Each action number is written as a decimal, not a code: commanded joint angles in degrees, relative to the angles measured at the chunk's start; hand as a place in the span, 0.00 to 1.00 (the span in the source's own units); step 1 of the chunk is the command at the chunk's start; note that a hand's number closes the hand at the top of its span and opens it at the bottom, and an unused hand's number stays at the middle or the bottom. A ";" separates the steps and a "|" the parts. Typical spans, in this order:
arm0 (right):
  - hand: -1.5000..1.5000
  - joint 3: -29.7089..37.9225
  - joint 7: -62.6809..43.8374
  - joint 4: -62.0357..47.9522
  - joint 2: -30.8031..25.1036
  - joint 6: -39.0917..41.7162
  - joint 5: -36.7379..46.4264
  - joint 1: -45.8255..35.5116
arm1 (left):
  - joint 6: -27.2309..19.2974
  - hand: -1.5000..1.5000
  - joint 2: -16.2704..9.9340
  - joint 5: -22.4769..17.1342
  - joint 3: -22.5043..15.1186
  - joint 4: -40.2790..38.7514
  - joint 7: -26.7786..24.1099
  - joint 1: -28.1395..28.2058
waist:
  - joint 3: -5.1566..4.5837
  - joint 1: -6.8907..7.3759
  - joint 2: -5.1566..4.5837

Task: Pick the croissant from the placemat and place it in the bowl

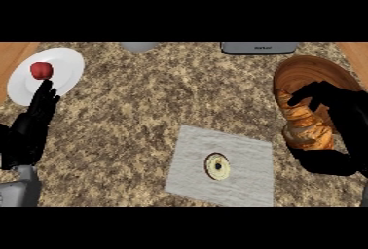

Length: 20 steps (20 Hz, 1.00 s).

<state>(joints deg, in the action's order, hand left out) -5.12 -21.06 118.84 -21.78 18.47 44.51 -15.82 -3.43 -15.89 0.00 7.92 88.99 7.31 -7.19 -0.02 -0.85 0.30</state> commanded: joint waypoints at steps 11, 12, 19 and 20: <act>1.00 18.11 9.72 -22.89 -3.32 -0.47 -10.51 -11.39 | 1.85 0.50 0.23 -0.09 1.01 1.16 0.26 -0.25 | 0.04 1.56 -0.47; 1.00 18.27 10.56 -23.58 -3.87 0.12 -10.94 -11.77 | 1.36 0.50 1.60 1.19 0.84 -4.65 -5.05 -0.56 | 0.01 1.20 -0.47; 1.00 19.61 24.28 -48.22 -5.64 -7.82 -8.11 -19.13 | -1.30 0.50 4.27 3.94 -2.21 0.27 -0.83 -0.31 | 0.04 1.70 -0.54; 1.00 20.78 25.50 -49.50 -5.92 -8.97 -8.60 -19.54 | 0.43 0.50 2.37 3.13 -1.95 3.97 3.09 -0.70 | 0.05 1.63 -0.44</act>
<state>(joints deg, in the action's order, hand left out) 14.31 -0.74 78.98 -26.67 12.48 35.57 -31.72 -2.95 -13.77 2.10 7.07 90.14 8.09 -8.19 0.03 0.76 -0.21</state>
